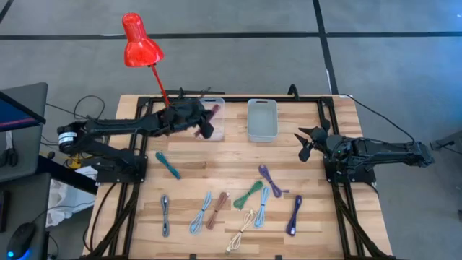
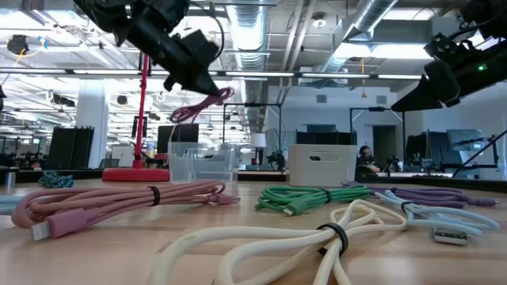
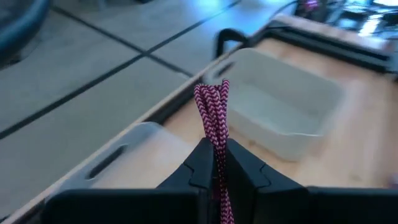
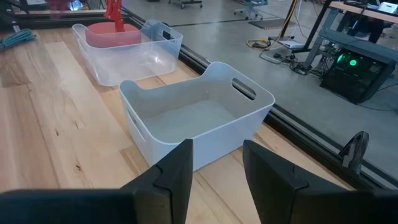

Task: Pick & Place USB Port
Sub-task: Put the pink patterned USB cable into the transparent bin

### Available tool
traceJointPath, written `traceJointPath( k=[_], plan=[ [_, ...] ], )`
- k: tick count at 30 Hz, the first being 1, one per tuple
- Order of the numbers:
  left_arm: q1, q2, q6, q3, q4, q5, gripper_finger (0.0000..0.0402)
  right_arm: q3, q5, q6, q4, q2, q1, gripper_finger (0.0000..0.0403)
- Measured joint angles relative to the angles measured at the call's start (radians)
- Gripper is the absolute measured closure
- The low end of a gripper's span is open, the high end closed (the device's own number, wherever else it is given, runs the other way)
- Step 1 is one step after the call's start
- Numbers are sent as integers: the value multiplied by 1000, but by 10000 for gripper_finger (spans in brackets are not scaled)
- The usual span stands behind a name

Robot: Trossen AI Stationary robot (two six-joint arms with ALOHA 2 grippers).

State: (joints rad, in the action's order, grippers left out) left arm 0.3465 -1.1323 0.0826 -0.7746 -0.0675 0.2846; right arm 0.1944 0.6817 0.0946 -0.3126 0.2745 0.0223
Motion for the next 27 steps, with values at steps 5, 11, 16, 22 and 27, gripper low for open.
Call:
traceJointPath(
  k=[5,11,16,22,27],
  plan=[
    [98,-50,2,0,-41,-42,380,0,0,0,0,0,0,269],
    [175,-154,3,0,-176,-109,380,0,0,0,1,0,0,269],
    [212,-227,4,0,-180,-125,380,0,0,0,0,0,0,269],
    [237,-278,30,0,-181,-167,380,0,0,0,0,0,0,269],
    [245,-298,30,0,-182,-169,380,0,0,0,0,0,0,269]
  ],
)
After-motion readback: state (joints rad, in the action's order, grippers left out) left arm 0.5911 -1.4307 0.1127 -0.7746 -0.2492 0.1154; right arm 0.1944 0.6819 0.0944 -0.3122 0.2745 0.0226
